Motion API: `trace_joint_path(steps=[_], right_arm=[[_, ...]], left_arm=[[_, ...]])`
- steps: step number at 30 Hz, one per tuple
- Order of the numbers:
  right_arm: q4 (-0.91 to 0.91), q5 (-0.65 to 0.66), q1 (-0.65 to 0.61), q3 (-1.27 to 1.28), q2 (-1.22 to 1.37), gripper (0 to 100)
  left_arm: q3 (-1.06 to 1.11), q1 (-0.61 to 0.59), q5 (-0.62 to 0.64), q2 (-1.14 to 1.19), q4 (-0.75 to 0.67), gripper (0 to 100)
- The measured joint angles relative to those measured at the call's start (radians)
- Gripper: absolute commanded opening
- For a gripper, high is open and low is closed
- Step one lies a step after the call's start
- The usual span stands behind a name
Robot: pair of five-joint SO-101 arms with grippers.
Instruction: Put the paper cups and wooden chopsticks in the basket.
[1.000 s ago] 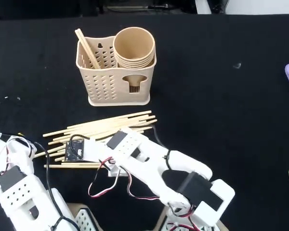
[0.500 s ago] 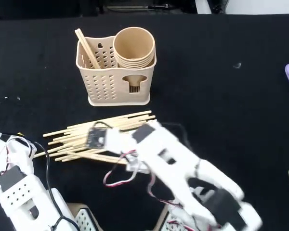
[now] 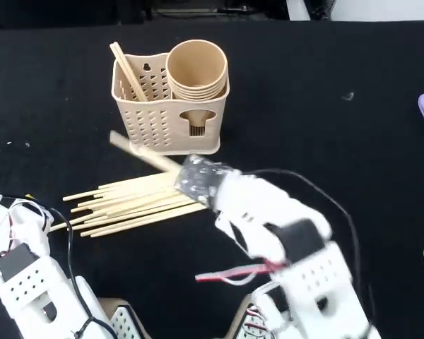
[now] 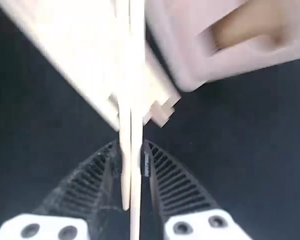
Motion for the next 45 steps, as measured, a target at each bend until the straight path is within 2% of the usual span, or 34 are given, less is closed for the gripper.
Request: trace_joint_path(steps=[6,9,13,18,21,25,35,45], right_arm=[[-0.213,-0.230,-0.114,-0.143,-0.041,1.1],[-0.408,-0.307,-0.135,-0.170,-0.020,1.1],[-0.715,-0.423,-0.140,-0.172,0.133,1.1],[-1.096,-0.477,-0.140,-0.175,0.328,1.1],[-1.254,-0.479,-0.141,-0.213,0.479,1.1],[-1.326,-0.480,-0.141,-0.351,0.690,1.1],[-1.338,-0.480,-0.115,-0.586,1.142,1.1],[-1.350,-0.477,-0.097,-0.565,1.192,1.3]], left_arm=[[0.000,0.000,0.000,0.000,0.000,15],[0.000,0.000,0.000,0.000,0.000,15],[0.000,0.000,0.000,0.000,0.000,15],[0.000,0.000,0.000,0.000,0.000,15],[0.000,0.000,0.000,0.000,0.000,15],[0.000,0.000,0.000,0.000,0.000,15],[0.000,0.000,0.000,0.000,0.000,15],[0.000,0.000,0.000,0.000,0.000,15]])
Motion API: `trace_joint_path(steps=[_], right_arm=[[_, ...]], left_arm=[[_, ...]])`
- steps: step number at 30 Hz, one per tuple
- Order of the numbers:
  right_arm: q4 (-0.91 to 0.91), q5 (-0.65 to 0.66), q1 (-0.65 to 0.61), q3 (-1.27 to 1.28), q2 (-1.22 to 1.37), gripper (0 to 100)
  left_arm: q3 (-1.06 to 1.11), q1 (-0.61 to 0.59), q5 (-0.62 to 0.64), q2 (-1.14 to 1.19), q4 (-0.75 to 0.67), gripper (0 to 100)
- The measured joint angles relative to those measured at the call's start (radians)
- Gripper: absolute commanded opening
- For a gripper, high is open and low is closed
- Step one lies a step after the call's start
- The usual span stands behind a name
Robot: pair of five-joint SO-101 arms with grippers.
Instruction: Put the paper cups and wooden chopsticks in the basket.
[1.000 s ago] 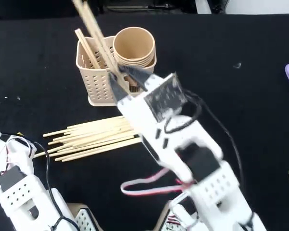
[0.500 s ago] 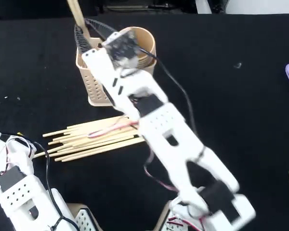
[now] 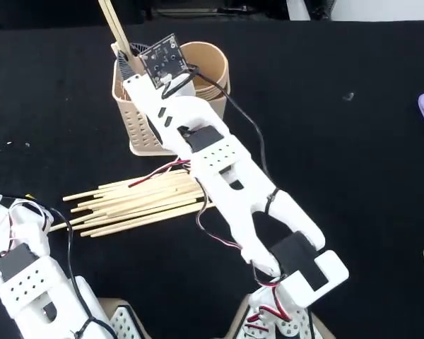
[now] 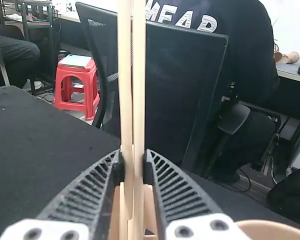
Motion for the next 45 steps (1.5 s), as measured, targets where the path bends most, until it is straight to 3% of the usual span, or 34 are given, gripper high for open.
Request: trace_joint_path(steps=[14,23,28,32,45], right_arm=[[0.011,0.095,-0.003,-0.032,0.002,1.2],[0.250,0.100,-0.003,-0.141,-0.109,1.3],[0.288,-0.029,-0.003,-0.141,-0.109,10.1],[0.299,-0.103,-0.003,-0.141,-0.109,7.4],[0.310,-0.117,-0.003,-0.107,-0.138,6.4]], left_arm=[[0.000,0.000,0.000,0.000,0.000,15],[0.000,0.000,0.000,0.000,0.000,15],[0.000,0.000,0.000,0.000,0.000,15],[0.000,0.000,0.000,0.000,0.000,15],[0.000,0.000,0.000,0.000,0.000,15]])
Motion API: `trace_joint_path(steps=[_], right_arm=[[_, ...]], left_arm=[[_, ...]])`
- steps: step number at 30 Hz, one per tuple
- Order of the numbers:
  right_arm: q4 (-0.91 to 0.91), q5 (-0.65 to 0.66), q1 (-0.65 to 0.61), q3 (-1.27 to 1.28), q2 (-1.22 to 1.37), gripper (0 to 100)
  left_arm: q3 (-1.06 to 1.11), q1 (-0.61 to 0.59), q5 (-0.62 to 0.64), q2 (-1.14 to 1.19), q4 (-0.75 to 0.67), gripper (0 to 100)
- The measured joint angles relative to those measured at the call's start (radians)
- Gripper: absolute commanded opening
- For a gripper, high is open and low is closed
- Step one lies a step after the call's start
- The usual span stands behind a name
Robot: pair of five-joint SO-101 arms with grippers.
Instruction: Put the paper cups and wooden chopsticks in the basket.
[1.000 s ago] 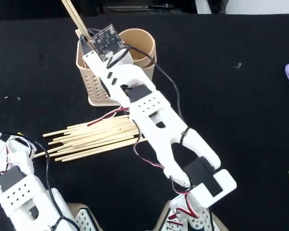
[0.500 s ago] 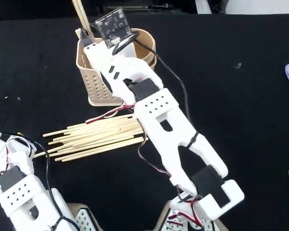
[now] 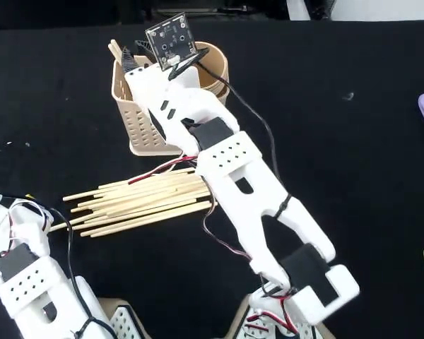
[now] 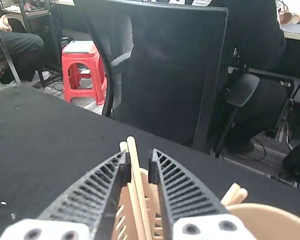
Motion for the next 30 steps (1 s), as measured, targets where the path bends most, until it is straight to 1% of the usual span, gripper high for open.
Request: trace_joint_path(steps=[4,7,9,12,15,17,19,21,25,27,30], right_arm=[[0.083,0.000,0.000,0.000,-0.112,6.5],[0.218,0.018,0.000,0.000,-0.233,6.4],[0.351,0.077,-0.008,0.000,-0.322,6.4],[0.611,0.180,-0.055,-0.002,-0.445,6.7],[0.890,0.232,-0.149,0.052,-0.528,6.9],[1.022,0.250,-0.192,0.135,-0.542,9.3],[1.037,0.272,-0.196,0.255,-0.542,14.7],[0.991,0.311,-0.201,0.407,-0.531,17.8],[0.793,0.463,-0.204,0.664,-0.445,16.4],[0.701,0.523,-0.204,0.713,-0.387,16.3],[0.629,0.583,-0.206,0.709,-0.284,16.3]], left_arm=[[0.000,0.000,0.000,0.000,0.000,15],[0.000,0.000,0.000,0.000,0.000,15],[0.000,0.000,0.000,0.000,0.000,15],[0.000,0.000,0.000,0.000,0.000,15],[0.000,0.000,0.000,0.000,-0.002,15],[0.000,0.000,0.000,0.000,-0.021,15],[0.000,0.000,0.000,0.000,-0.029,15],[0.000,0.000,0.000,0.000,-0.031,15],[0.000,0.000,0.000,0.000,-0.031,15],[0.000,0.000,0.000,0.000,-0.031,15],[0.000,0.000,0.000,0.000,-0.031,15]])
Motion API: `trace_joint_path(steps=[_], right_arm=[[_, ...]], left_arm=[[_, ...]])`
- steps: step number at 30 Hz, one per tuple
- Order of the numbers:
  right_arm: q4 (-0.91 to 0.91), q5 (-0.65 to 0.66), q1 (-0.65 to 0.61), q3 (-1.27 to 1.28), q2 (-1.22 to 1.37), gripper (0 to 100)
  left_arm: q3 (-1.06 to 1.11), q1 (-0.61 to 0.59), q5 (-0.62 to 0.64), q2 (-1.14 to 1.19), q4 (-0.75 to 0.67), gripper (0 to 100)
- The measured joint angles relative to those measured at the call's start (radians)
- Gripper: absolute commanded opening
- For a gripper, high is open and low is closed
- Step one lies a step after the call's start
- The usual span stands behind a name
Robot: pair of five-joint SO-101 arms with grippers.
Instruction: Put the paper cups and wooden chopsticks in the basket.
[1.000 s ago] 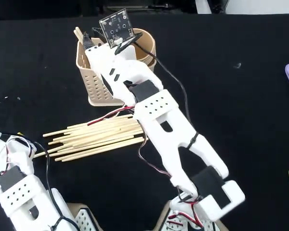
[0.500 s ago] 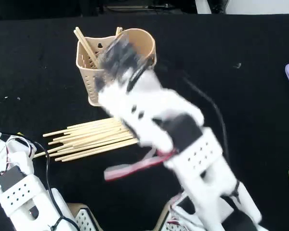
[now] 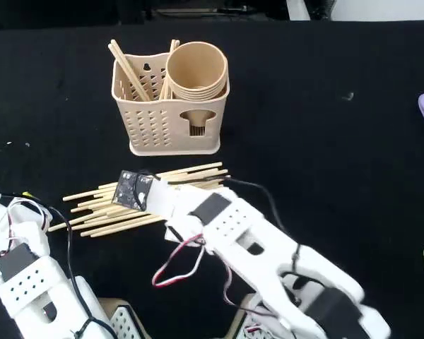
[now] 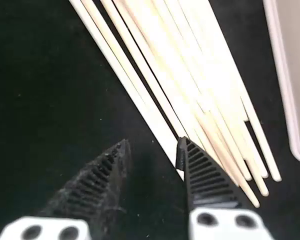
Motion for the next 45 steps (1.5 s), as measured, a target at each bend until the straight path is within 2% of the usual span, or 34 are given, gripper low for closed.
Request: trace_joint_path(steps=[6,11,15,25,31,38,43,45], right_arm=[[-0.017,0.077,0.000,-0.080,0.218,16.1],[-0.017,0.130,0.003,-0.124,0.296,15.4],[0.002,0.164,0.003,-0.152,0.334,0.5],[0.141,0.173,0.003,-0.152,0.325,1.1],[0.305,0.175,0.002,-0.132,0.167,1.1],[0.479,0.175,0.002,-0.132,-0.190,1.1],[0.483,0.176,0.078,-0.186,-0.453,1.1],[0.434,0.149,0.110,-0.201,-0.528,1.1]], left_arm=[[0.000,0.000,0.000,0.000,0.000,15],[0.000,0.000,0.000,0.000,0.000,15],[0.000,0.000,0.000,0.000,0.000,15],[0.000,0.000,0.000,0.000,0.000,15],[0.000,0.000,0.000,0.000,0.000,15],[0.000,0.000,0.000,0.000,0.000,15],[0.000,0.000,0.000,0.000,0.000,15],[0.000,0.000,0.000,0.000,0.000,15]])
